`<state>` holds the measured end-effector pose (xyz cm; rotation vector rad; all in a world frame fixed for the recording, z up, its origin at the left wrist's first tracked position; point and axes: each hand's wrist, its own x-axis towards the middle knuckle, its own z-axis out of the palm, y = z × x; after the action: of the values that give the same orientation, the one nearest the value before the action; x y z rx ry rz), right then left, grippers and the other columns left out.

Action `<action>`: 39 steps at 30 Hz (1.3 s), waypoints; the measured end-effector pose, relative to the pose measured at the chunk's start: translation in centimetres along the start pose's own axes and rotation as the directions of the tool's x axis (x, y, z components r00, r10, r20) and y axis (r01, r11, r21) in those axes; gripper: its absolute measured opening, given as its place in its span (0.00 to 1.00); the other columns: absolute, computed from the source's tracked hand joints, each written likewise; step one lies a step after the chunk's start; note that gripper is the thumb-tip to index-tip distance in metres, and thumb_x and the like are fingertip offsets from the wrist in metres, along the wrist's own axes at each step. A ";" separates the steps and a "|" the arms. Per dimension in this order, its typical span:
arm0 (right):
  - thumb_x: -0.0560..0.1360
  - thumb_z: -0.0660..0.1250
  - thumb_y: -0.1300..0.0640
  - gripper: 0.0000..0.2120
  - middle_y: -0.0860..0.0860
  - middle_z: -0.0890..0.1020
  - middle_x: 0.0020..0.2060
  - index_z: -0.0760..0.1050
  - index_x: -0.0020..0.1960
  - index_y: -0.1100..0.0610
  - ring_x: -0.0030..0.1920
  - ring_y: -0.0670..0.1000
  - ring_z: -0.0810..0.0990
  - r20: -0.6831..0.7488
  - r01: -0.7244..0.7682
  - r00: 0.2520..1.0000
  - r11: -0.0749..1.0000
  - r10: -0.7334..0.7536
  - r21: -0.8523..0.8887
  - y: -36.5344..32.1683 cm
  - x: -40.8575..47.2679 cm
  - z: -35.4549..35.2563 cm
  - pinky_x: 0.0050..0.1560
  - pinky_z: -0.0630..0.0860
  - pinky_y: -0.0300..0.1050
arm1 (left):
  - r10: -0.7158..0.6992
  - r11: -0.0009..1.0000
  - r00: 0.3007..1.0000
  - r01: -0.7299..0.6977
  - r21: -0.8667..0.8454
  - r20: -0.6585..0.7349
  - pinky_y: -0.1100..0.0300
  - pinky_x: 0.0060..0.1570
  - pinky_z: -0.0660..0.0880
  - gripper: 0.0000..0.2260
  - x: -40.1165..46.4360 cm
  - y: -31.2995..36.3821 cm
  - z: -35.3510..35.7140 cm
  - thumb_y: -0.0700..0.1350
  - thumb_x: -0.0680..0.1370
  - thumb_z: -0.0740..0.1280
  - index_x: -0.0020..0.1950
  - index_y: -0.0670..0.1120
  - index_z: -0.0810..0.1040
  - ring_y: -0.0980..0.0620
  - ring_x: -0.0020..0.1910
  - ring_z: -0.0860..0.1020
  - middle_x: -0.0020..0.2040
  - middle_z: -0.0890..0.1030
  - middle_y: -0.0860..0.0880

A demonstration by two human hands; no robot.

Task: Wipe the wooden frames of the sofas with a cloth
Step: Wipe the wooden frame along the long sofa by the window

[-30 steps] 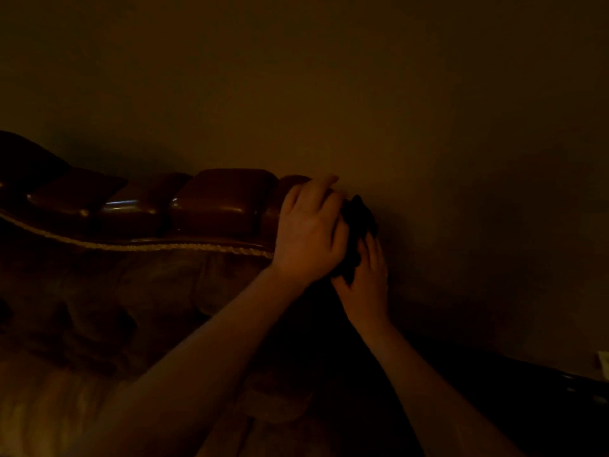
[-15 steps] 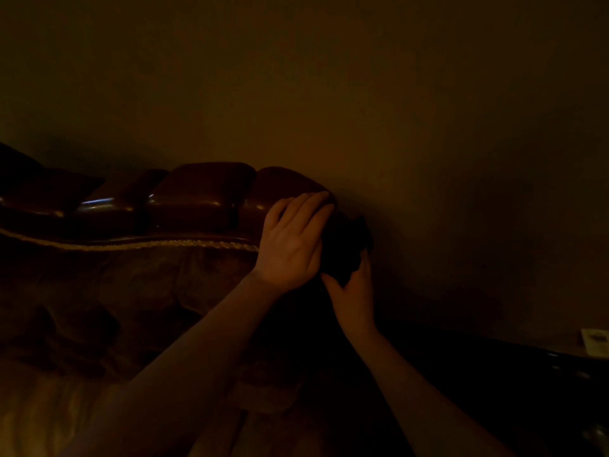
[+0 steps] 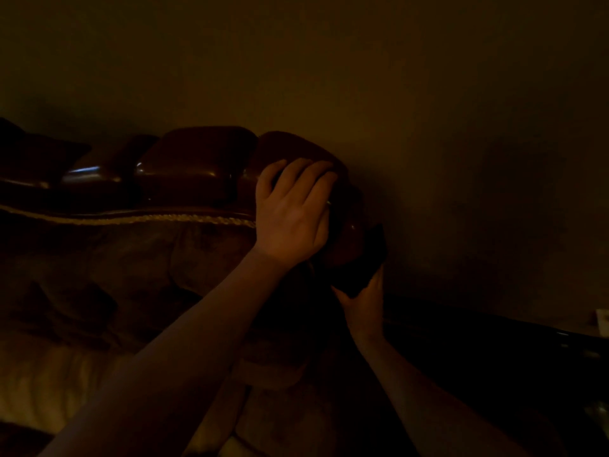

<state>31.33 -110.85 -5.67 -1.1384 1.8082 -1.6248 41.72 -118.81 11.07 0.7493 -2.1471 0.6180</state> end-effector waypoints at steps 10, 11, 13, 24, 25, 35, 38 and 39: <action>0.71 0.71 0.53 0.31 0.50 0.70 0.67 0.64 0.70 0.53 0.69 0.48 0.68 -0.203 0.255 0.951 0.963 -0.235 0.081 -8.7 1.4 0.8 0.70 0.65 0.49 | -0.003 1.000 0.999 0.002 -0.001 -0.033 0.51 0.61 0.62 0.14 0.0 0.1 0.1 0.46 0.75 0.57 0.51 0.45 0.81 0.47 0.55 0.77 0.53 0.82 0.50; 0.71 0.68 0.52 0.30 0.55 0.71 0.67 0.64 0.70 0.56 0.69 0.52 0.67 -0.189 0.319 0.927 0.946 -0.324 -0.059 -9.2 2.4 1.1 0.70 0.63 0.52 | -0.003 1.000 0.999 0.003 -0.011 -0.040 0.51 0.60 0.62 0.14 0.1 0.1 0.1 0.46 0.75 0.57 0.50 0.45 0.81 0.47 0.55 0.77 0.53 0.82 0.50; 0.69 0.66 0.48 0.34 0.60 0.70 0.66 0.62 0.70 0.60 0.69 0.57 0.64 -0.143 0.369 0.897 0.886 -0.419 -0.280 -8.6 3.2 1.3 0.72 0.58 0.51 | 0.003 0.999 0.999 -0.004 -0.033 -0.045 0.51 0.60 0.62 0.14 0.1 0.2 0.1 0.46 0.76 0.57 0.50 0.44 0.81 0.47 0.55 0.77 0.53 0.82 0.49; 0.65 0.74 0.41 0.46 0.43 0.62 0.72 0.52 0.75 0.42 0.71 0.43 0.63 0.019 -0.155 0.988 0.988 0.154 0.015 3.4 -1.8 0.6 0.69 0.64 0.49 | 0.132 0.991 0.989 -0.134 -0.019 -0.064 0.46 0.64 0.61 0.14 -0.7 0.2 1.1 0.41 0.76 0.58 0.54 0.42 0.82 0.46 0.60 0.77 0.56 0.82 0.48; 0.66 0.74 0.43 0.46 0.44 0.62 0.73 0.51 0.75 0.43 0.72 0.44 0.62 0.047 -0.198 0.979 0.980 0.200 -0.027 4.4 -2.1 0.4 0.70 0.63 0.49 | 0.154 0.988 0.986 -0.155 -0.011 -0.060 0.46 0.64 0.61 0.14 -0.9 0.2 1.3 0.41 0.76 0.59 0.55 0.43 0.82 0.46 0.60 0.77 0.56 0.82 0.48; 0.67 0.75 0.44 0.36 0.41 0.72 0.65 0.64 0.70 0.47 0.66 0.41 0.71 0.009 -0.246 0.969 0.967 0.246 0.063 4.2 -2.8 0.7 0.66 0.70 0.47 | 0.243 0.969 0.968 -0.241 0.046 -0.055 0.47 0.63 0.61 0.11 -1.2 0.7 1.7 0.41 0.74 0.65 0.54 0.43 0.82 0.46 0.57 0.79 0.54 0.83 0.48; 0.68 0.75 0.45 0.35 0.32 0.68 0.65 0.61 0.70 0.41 0.66 0.36 0.67 -0.116 -0.073 0.989 0.983 0.093 0.168 -0.1 -1.8 0.7 0.64 0.65 0.31 | 0.266 0.964 0.964 -0.265 0.021 -0.020 0.45 0.62 0.60 0.10 -1.1 0.9 1.7 0.42 0.74 0.65 0.52 0.43 0.83 0.45 0.57 0.79 0.54 0.83 0.47; 0.68 0.75 0.47 0.37 0.30 0.66 0.65 0.59 0.70 0.40 0.67 0.35 0.66 -0.118 -0.035 0.991 0.984 0.057 0.173 -0.6 -1.6 0.6 0.64 0.63 0.28 | 0.283 0.959 0.959 -0.282 0.019 -0.008 0.45 0.62 0.60 0.10 -1.2 0.9 1.7 0.42 0.74 0.65 0.52 0.43 0.83 0.45 0.57 0.79 0.54 0.83 0.47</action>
<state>32.80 -109.89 -5.52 -0.9329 1.7168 -1.8186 40.87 -118.84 9.00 0.4484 -2.2604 0.7877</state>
